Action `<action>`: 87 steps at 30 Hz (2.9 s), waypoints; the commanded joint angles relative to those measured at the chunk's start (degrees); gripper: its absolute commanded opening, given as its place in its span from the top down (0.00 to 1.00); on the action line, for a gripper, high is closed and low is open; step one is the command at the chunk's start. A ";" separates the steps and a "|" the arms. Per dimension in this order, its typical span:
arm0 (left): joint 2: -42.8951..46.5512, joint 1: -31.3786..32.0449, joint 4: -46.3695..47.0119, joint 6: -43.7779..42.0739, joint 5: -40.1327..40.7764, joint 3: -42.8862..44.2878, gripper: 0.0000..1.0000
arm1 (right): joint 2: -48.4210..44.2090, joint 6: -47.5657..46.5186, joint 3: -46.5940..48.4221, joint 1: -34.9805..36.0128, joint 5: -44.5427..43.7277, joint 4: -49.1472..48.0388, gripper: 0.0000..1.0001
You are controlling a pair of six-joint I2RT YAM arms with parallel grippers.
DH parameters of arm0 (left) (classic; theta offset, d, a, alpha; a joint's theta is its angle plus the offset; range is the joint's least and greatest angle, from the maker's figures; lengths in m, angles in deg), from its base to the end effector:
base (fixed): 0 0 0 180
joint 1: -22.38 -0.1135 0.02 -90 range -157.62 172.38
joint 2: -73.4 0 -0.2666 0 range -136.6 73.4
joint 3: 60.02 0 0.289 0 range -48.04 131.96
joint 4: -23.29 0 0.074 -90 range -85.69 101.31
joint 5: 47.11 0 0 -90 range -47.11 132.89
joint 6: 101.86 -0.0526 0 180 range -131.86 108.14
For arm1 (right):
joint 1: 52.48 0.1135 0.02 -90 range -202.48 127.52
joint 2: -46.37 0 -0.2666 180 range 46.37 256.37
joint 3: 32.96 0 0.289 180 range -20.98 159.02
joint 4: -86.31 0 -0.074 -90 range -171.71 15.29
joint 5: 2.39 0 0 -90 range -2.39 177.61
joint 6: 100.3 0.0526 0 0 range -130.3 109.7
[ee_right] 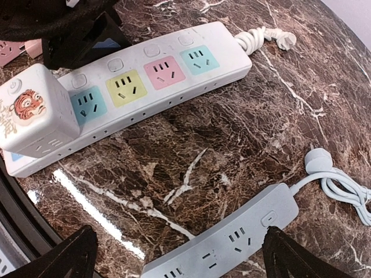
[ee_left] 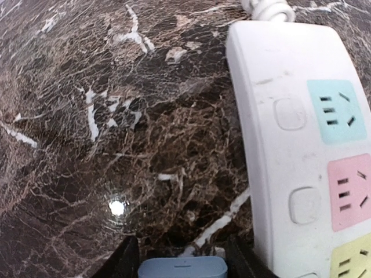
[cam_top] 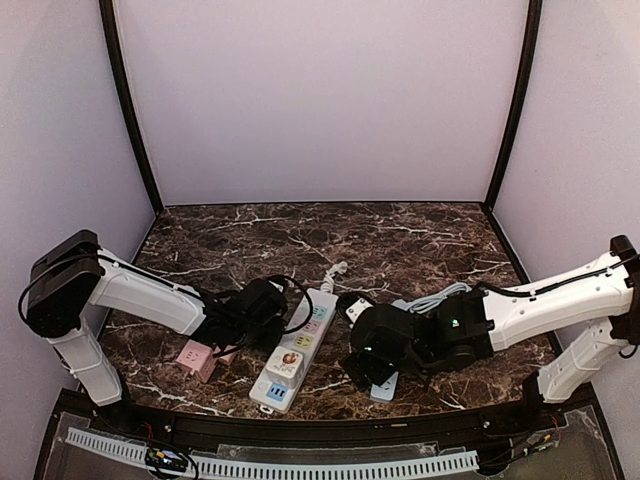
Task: Insert the plug
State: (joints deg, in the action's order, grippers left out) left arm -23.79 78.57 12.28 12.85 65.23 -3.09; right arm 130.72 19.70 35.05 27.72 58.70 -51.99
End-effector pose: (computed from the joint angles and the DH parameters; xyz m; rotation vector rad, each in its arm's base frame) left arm 0.2117 -0.2802 0.0956 0.4864 2.3346 -0.1850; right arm 0.0820 0.3254 0.1957 -0.8620 2.2599 0.2108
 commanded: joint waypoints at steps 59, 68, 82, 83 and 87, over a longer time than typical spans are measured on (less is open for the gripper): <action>16.14 4.55 24.21 -10.67 3.78 -18.87 0.98 | -9.28 -3.06 1.31 -9.72 7.35 -11.19 0.05; 18.64 4.64 41.26 -27.85 -7.54 -21.34 0.99 | -4.25 -5.11 9.25 -12.12 17.57 -8.40 0.06; 21.92 4.69 47.06 -39.37 -25.99 -21.41 0.99 | -0.89 -1.75 10.75 -15.59 31.44 -10.33 0.13; 22.07 4.67 46.79 -39.55 -27.08 -21.32 0.99 | -0.79 -1.55 10.85 -15.62 32.22 -10.48 0.14; 22.88 4.64 46.90 -40.16 -29.13 -21.26 0.99 | -0.18 0.20 11.26 -15.78 33.13 -10.64 0.18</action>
State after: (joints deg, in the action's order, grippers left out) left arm -2.76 83.03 57.17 -25.25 40.67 -23.75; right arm 129.50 17.75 45.46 12.23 88.32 -61.04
